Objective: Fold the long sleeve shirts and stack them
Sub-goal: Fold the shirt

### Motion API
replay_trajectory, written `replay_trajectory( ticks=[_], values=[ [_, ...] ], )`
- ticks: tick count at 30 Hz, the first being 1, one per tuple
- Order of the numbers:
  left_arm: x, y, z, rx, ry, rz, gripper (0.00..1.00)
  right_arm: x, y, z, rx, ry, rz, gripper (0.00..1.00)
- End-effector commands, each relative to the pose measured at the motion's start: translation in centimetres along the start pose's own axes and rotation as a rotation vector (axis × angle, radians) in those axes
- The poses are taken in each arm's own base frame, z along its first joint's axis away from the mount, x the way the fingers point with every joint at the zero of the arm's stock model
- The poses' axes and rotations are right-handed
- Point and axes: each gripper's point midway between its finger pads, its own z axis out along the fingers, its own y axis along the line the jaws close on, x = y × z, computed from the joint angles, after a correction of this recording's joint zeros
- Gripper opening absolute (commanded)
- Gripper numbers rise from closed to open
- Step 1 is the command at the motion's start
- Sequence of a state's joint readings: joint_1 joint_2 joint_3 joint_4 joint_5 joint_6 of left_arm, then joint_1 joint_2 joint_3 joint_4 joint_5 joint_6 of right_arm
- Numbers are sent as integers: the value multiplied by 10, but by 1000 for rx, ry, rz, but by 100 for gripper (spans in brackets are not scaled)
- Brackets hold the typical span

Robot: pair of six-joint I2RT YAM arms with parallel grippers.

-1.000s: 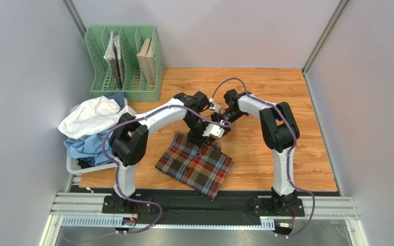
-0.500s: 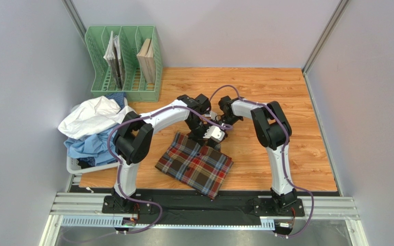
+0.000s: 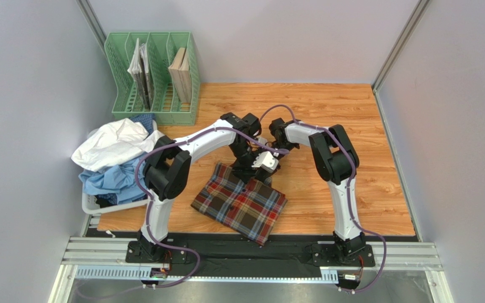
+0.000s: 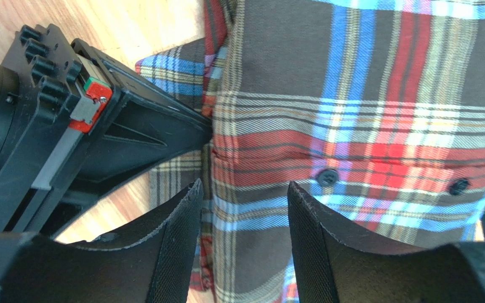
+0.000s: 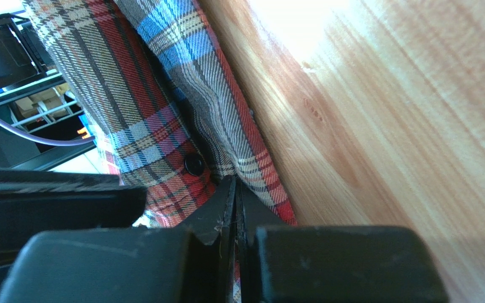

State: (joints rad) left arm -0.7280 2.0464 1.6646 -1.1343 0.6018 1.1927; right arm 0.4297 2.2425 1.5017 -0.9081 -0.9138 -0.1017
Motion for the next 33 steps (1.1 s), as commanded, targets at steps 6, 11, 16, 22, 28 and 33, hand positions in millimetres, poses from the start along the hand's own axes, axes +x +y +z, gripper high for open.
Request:
replay_trajectory(
  ticks=[6, 11, 16, 22, 28, 33],
  values=[
    [0, 0, 9, 62, -8, -18, 10, 3, -13, 5, 40, 10, -17, 4],
    [-16, 8, -18, -19, -50, -10, 0, 5, -13, 5, 38, 16, -27, 4],
    [-14, 24, -33, -67, -37, -12, 0, 7, -15, 6, 42, 24, -33, 4],
    [-10, 37, -26, -80, -34, -9, 0, 8, -14, 5, 40, 28, -35, 3],
    [-1, 46, -20, -119, -21, -13, 1, 1, -10, -5, 50, 18, -51, 5],
    [-11, 44, -46, -189, -64, -55, 37, -13, 3, -49, 102, -18, -94, 13]
  ],
)
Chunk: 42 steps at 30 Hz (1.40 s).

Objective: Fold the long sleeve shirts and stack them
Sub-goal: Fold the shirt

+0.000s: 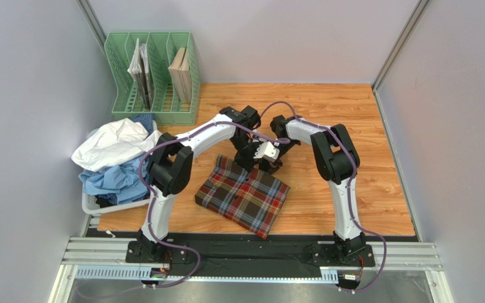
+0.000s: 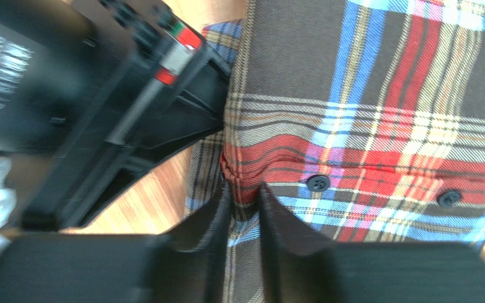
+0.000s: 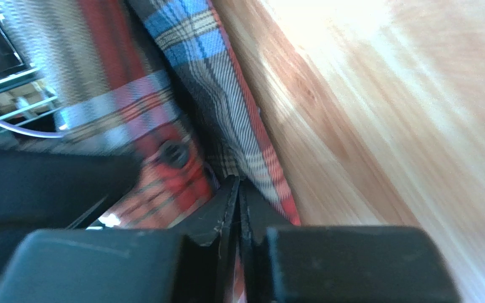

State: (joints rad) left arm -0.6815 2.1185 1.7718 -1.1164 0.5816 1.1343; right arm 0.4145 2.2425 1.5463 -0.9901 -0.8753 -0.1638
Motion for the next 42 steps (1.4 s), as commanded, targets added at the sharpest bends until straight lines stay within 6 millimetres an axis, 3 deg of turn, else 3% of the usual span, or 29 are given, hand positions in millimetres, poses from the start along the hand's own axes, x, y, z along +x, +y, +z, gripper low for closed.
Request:
replay_trajectory(
  ticks=[1, 5, 8, 12, 13, 15, 17, 19, 22, 26, 28, 32, 34, 35, 37, 38, 39, 42],
  values=[
    [-23, 8, -41, -121, -76, -4, 40, -20, 3, -51, 109, -52, -104, 15],
    [-20, 2, -80, -181, -129, -127, 48, -18, 2, -103, 215, -92, -125, 40],
    [-9, -11, -91, -163, -136, -241, 58, -2, 9, -121, 205, -88, -99, 46],
    [1, -25, -83, -122, -130, -375, 60, 31, 31, -110, 107, -60, -44, 42],
    [3, -28, -80, -112, -136, -395, 59, 36, 39, -104, 66, -59, -34, 33],
    [7, -36, -70, -87, -140, -442, 57, 55, 46, -88, 37, -45, -9, 25],
    [19, -44, -56, -66, -123, -500, 55, 62, 52, -76, 33, -46, -50, 22],
    [29, -50, -46, -43, -101, -537, 54, 72, 44, -61, 54, -15, -20, 22],
    [46, -58, -25, -5, -68, -628, 53, 63, 22, -45, 115, -17, -5, 23],
    [57, -64, -5, 46, -84, -737, 53, 40, -43, -38, 323, -26, 16, 21],
    [54, -61, -4, 58, -130, -799, 53, 30, -68, -46, 414, -33, 26, 21],
    [53, -31, -4, 19, -215, -910, 56, -26, -103, -78, 555, -122, 15, 21],
    [46, -16, -10, 15, -266, -954, 57, -43, -116, -93, 622, -138, 12, 22],
    [42, -12, -11, 15, -283, -958, 57, -69, -112, -113, 650, -200, -29, 22],
    [25, -10, -18, 28, -351, -946, 59, -88, -113, -129, 700, -225, -73, 24],
    [15, -13, -28, 17, -382, -925, 61, -101, -104, -140, 708, -260, -101, 24],
    [4, -19, -34, 40, -417, -905, 62, -120, -86, -158, 709, -316, -159, 25],
    [-9, -24, -67, -60, -506, -890, 66, -133, -35, -196, 704, -415, -239, 32]
  ],
)
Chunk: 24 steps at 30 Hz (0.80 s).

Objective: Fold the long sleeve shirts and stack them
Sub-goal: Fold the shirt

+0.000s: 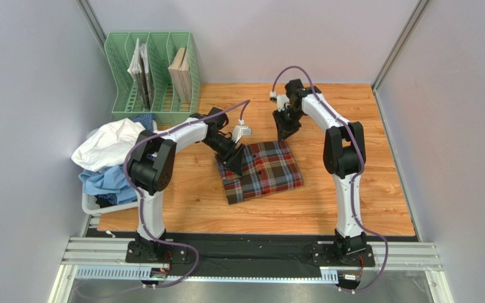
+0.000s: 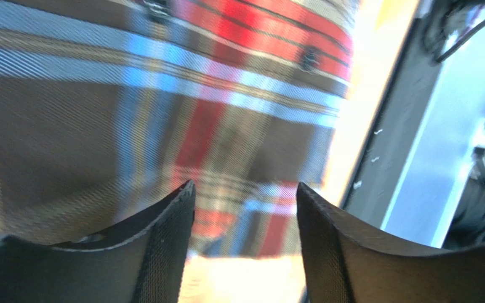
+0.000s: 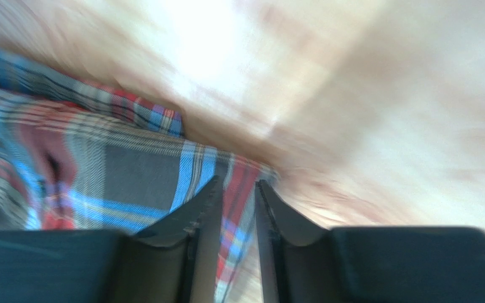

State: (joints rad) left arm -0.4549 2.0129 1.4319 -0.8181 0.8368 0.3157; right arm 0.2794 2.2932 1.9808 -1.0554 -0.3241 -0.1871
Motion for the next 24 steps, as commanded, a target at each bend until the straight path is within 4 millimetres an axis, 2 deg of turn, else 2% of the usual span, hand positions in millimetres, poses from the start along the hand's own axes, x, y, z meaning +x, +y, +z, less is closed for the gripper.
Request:
replay_trajectory(
  ticks=[1, 2, 3, 4, 5, 7, 8, 9, 10, 11, 13, 16, 17, 18, 20, 21, 23, 24],
  values=[
    [-40, -45, -62, -17, -283, 39, 68, -54, 16, -92, 76, -232, -112, 37],
    [-54, -39, -76, -54, -362, 51, 72, -52, 32, -100, 52, -247, -124, 43],
    [-57, -33, -88, -99, -397, 24, 85, -45, 44, -103, 35, -249, -131, 53],
    [-63, -30, -108, -153, -442, 36, 89, -32, 55, -105, 39, -254, -143, 65],
    [-67, -26, -117, -192, -465, 43, 91, -22, 79, -95, 32, -232, -187, 69],
    [-71, -21, -140, -292, -512, 52, 93, -3, 95, -75, 51, -194, -211, 81],
    [-72, -18, -148, -334, -531, 48, 99, 4, 116, -63, 37, -165, -229, 82],
    [-72, -14, -156, -383, -543, 42, 99, 10, 123, -54, 38, -135, -232, 82],
    [-73, -19, -170, -407, -570, 52, 99, 21, 124, -36, 49, -66, -228, 84],
    [-71, -20, -176, -426, -575, 43, 99, 27, 137, -25, 40, -33, -261, 84],
    [-68, -23, -197, -481, -604, 37, 99, 42, 145, -3, 27, 38, -292, 85],
    [-49, -21, -214, -482, -644, -55, 99, 76, 165, 23, -16, 140, -429, 85],
    [-48, -23, -218, -454, -677, -82, 99, 100, 170, 33, -27, 201, -483, 85],
    [-44, -22, -224, -416, -705, -107, 99, 111, 169, 36, -44, 233, -575, 85],
    [-36, -19, -220, -386, -696, -137, 99, 137, 170, 33, -76, 284, -684, 85],
    [-34, -19, -215, -368, -681, -143, 99, 163, 155, 34, -97, 353, -796, 85],
    [-26, -14, -202, -338, -655, -195, 99, 178, 140, 12, -104, 375, -939, 85],
    [-24, -16, -191, -314, -633, -211, 99, 200, 125, 7, -113, 423, -994, 85]
  ],
)
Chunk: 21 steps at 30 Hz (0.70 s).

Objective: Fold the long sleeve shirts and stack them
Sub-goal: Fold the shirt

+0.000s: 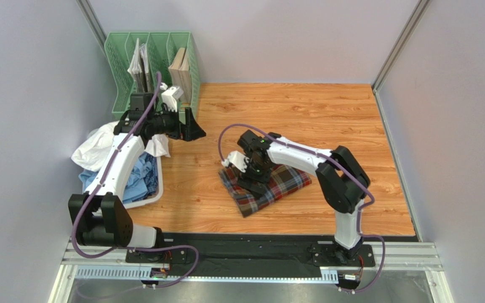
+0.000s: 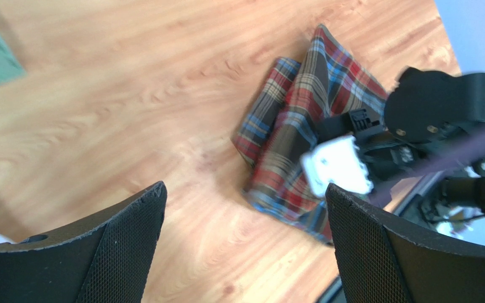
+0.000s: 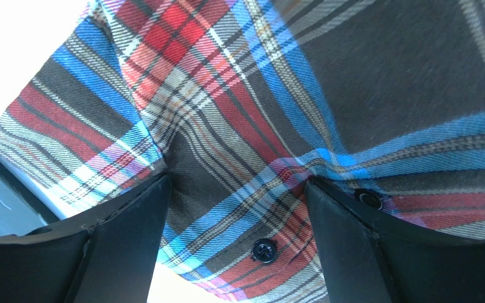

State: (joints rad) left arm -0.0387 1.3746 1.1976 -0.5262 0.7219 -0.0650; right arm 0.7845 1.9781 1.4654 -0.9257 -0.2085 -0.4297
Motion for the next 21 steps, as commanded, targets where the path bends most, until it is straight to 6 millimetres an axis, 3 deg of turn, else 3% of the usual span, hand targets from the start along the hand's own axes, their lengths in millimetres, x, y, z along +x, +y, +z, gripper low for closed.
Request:
replay_trajectory(
  ticks=[1, 5, 6, 8, 9, 11, 12, 15, 16, 18, 19, 21],
  values=[
    [38, -22, 20, 106, 117, -115, 99, 87, 7, -25, -69, 136, -408, 85],
    [68, -46, 50, 182, 205, -101, 99, 60, 8, -101, -13, -156, -456, 87],
    [75, -62, 58, 230, 232, -145, 99, 53, 9, -119, 18, -214, -432, 88],
    [85, -69, 80, 295, 235, -195, 99, 52, 8, -132, 44, -231, -337, 88],
    [92, -82, 88, 338, 255, -208, 99, 58, 4, -132, 72, -205, -296, 87],
    [99, -88, 113, 378, 262, -261, 99, 76, 1, -121, 78, -148, -171, 86],
    [106, -103, 121, 427, 287, -247, 99, 84, -2, -116, 80, -122, -120, 85],
    [113, -113, 154, 433, 318, -178, 99, 116, -8, -98, 56, -51, 78, 85],
    [126, -109, 166, 419, 353, -188, 99, 126, -15, -95, 59, -43, 140, 85],
    [130, -112, 181, 414, 383, -182, 95, 138, -19, -87, 44, -18, 239, 84],
    [150, -105, 188, 391, 447, -219, 90, 142, -24, -86, 40, -18, 277, 84],
    [168, -97, 197, 344, 487, -229, 87, 142, -30, -80, 40, -5, 322, 84]
  ],
)
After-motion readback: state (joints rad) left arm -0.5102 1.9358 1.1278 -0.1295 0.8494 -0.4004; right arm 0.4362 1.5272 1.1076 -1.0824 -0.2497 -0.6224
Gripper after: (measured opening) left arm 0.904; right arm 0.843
